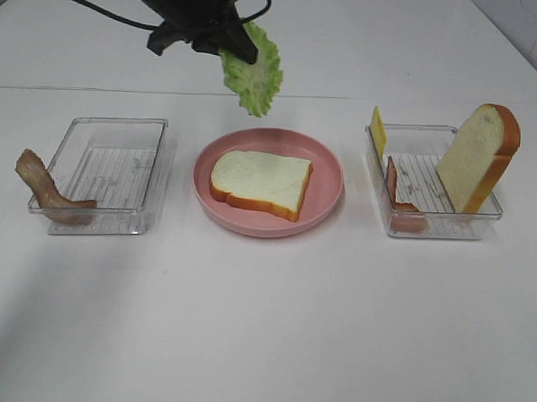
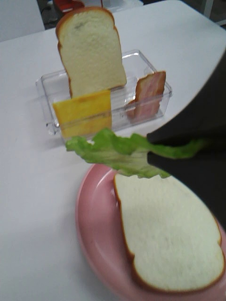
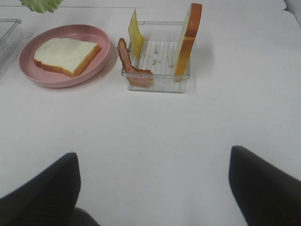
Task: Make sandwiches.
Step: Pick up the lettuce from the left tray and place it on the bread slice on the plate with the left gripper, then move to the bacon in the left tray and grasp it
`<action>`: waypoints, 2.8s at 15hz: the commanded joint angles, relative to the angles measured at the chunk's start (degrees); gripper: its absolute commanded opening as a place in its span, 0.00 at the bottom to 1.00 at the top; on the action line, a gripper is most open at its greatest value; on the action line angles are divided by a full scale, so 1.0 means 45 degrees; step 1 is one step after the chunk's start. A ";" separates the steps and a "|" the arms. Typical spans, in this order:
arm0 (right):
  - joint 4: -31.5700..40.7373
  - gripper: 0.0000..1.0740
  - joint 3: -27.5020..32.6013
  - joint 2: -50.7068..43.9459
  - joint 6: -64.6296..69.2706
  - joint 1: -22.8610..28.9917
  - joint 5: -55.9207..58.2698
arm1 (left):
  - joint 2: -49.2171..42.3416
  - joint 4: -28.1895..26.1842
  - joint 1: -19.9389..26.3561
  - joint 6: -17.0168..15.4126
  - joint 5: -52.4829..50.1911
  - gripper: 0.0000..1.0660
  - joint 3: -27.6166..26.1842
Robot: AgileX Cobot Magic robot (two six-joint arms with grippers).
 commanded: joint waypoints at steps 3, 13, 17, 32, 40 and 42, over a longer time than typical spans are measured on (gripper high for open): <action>-0.0013 0.75 0.0025 -0.0140 -0.0166 -0.0051 -0.0127 | 0.0955 -0.0637 -0.1031 0.0166 -0.0127 0.00 0.0076; -0.0013 0.75 0.0025 -0.0140 -0.0166 -0.0051 -0.0127 | 0.2432 0.1821 -0.1426 0.0115 0.0089 0.00 0.0051; -0.0013 0.75 0.0025 -0.0140 -0.0166 -0.0051 -0.0127 | 0.2432 0.2241 -0.1426 0.0115 -0.0344 0.00 0.0051; -0.0013 0.75 0.0025 -0.0140 -0.0166 -0.0051 -0.0127 | 0.0751 0.7003 -0.1426 -0.1706 0.0051 0.61 0.0038; -0.0013 0.75 0.0025 -0.0140 -0.0166 -0.0051 -0.0127 | -0.0433 0.7856 -0.0025 -0.2012 0.3183 0.61 0.0038; -0.0013 0.75 0.0025 -0.0140 -0.0166 -0.0051 -0.0127 | -0.0637 0.7856 0.0471 -0.2012 0.3794 0.61 0.0038</action>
